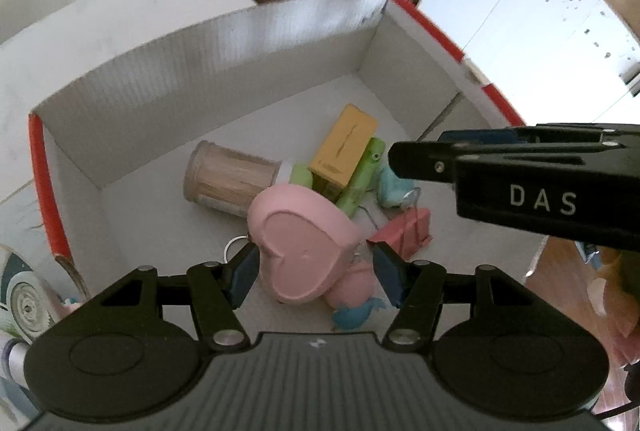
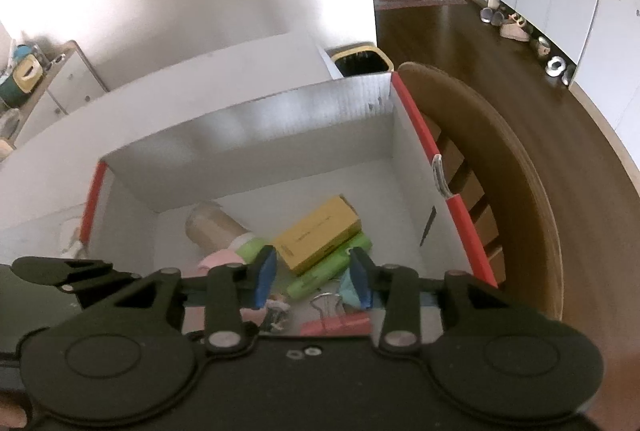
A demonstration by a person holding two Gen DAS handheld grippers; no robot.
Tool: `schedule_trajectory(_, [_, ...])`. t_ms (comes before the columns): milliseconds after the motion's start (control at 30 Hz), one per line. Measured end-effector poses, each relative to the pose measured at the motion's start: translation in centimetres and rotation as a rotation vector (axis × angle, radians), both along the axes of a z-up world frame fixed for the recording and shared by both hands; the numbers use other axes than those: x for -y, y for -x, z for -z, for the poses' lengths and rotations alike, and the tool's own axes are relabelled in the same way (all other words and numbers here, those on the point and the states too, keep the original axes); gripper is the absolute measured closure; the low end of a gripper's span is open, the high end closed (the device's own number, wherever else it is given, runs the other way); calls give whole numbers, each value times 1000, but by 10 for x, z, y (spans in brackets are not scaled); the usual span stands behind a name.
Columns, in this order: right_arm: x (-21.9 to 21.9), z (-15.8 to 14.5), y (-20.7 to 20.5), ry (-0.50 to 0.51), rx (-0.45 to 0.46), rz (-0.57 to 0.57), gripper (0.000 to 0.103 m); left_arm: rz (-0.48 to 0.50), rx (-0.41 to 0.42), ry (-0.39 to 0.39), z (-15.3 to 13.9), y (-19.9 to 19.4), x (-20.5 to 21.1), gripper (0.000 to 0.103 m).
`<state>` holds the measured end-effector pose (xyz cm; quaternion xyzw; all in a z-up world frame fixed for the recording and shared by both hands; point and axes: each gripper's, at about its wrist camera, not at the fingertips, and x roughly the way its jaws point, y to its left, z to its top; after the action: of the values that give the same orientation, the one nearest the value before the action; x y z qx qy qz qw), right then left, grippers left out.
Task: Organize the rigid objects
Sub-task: 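Lower into the box and open both tools to release the dish and stick, then withdraw both tools from the red box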
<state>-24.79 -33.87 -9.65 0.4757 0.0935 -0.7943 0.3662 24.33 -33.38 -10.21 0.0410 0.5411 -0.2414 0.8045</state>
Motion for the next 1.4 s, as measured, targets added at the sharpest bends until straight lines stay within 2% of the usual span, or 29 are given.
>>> schedule_trajectory(333, [-14,-27,-20,75,-41,12,50,-3,50,55,-22,14,-12,41])
schedule_trajectory(800, [-25,-53,-70,162,-113,32,38,17,188,146,-56,47,-51,41])
schedule_trajectory(1100, [-20,-61,-110,196,-151,55,26,28,277,163,-74,70,-91,41])
schedule_trajectory(1400, [2,-65,-163,224,-198,29,13,20,294,188,-79,82,-143,40])
